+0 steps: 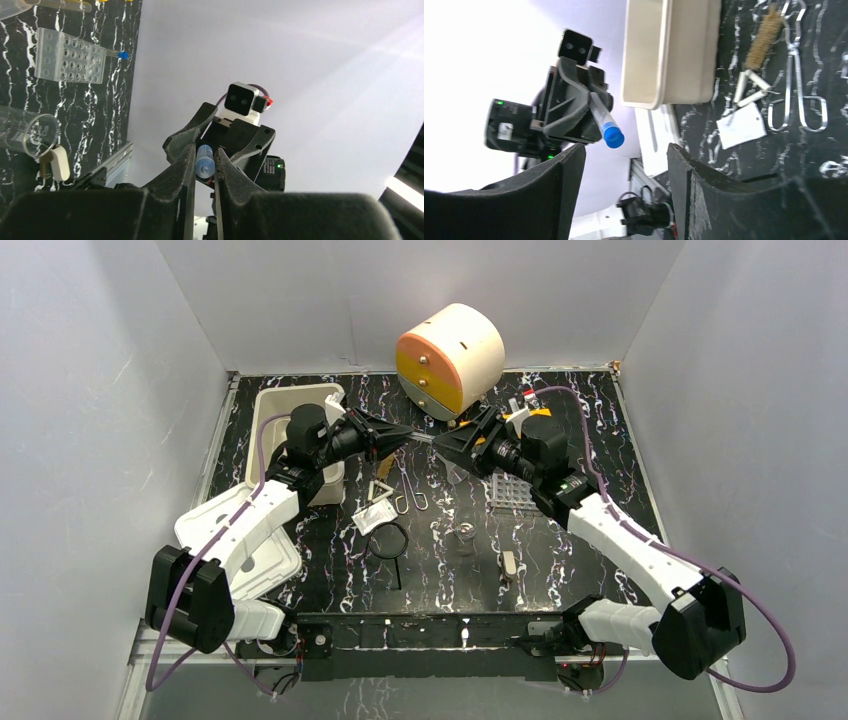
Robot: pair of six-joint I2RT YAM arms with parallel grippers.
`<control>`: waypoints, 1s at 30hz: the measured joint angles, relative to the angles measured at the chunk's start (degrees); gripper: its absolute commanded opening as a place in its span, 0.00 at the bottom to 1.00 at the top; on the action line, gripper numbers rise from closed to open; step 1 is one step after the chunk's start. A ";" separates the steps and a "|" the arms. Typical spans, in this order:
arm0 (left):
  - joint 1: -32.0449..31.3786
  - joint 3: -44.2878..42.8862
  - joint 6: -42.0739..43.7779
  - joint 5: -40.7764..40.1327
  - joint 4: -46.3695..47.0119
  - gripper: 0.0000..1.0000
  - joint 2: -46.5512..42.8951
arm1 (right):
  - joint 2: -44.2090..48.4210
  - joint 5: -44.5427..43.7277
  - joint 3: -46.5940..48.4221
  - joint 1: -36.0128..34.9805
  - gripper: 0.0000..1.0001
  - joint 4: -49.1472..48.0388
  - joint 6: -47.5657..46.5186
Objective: Organize the chemistry lab equipment
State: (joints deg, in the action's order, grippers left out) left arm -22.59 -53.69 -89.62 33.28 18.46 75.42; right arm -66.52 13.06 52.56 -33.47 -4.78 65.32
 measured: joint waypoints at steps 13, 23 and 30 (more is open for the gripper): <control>0.00 0.15 -4.94 -0.17 3.48 0.00 0.28 | -3.50 4.09 0.00 0.81 0.36 -11.56 13.16; 0.02 0.85 -6.03 0.48 5.25 0.23 0.28 | -3.72 4.52 0.00 0.90 0.23 -11.32 12.28; 0.07 -0.87 0.59 2.32 -1.46 0.95 1.49 | -3.74 5.75 2.95 4.11 0.22 -4.92 0.28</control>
State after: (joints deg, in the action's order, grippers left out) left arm -22.52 -54.57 -89.03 35.59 16.99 76.90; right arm -70.26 18.81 55.51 -29.36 -9.69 65.60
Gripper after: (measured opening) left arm 0.718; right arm 0.257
